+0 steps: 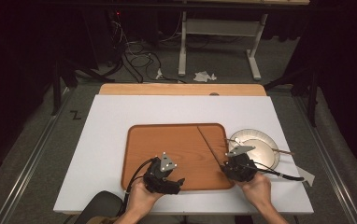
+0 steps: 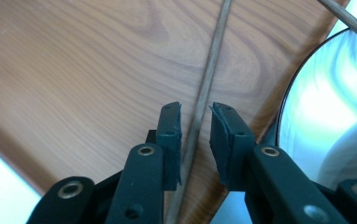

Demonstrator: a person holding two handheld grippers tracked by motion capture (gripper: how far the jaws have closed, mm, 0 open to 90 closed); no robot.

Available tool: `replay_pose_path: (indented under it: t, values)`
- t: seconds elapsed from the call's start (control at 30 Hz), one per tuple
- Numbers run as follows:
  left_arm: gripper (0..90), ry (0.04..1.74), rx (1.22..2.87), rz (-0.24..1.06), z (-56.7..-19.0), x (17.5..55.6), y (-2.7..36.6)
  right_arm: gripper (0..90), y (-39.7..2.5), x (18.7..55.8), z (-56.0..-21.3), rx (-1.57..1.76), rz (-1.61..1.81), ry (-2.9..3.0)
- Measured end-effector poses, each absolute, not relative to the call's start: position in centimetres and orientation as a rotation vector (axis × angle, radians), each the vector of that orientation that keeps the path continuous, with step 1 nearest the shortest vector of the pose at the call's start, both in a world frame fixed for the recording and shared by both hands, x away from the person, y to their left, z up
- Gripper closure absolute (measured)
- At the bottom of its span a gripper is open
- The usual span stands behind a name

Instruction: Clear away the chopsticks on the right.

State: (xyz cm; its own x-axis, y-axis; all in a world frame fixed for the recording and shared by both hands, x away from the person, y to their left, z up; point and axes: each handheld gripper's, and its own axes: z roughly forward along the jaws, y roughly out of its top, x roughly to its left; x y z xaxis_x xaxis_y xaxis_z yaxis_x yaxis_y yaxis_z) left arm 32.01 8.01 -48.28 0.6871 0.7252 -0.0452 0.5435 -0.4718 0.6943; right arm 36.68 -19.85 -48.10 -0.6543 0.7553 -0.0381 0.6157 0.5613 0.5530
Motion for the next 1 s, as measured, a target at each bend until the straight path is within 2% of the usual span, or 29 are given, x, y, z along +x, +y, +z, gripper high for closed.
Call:
replay_pose_path:
  t: [0.37, 0.67, 1.0]
  values:
    - [25.8, 0.968, 2.193, 0.334, -48.3, 32.0, 8.0, 70.8, -20.1, 36.2, -47.3, 1.081, 0.826, 2.552]
    - [25.7, 0.972, 2.192, 0.332, -48.3, 32.1, 8.1, 67.7, -21.4, 35.4, -44.7, 1.007, 1.004, 2.51]
    - [25.8, 0.975, 2.191, 0.331, -48.3, 32.2, 8.1, 65.3, -23.7, 35.3, -42.7, 0.966, 1.006, 2.438]
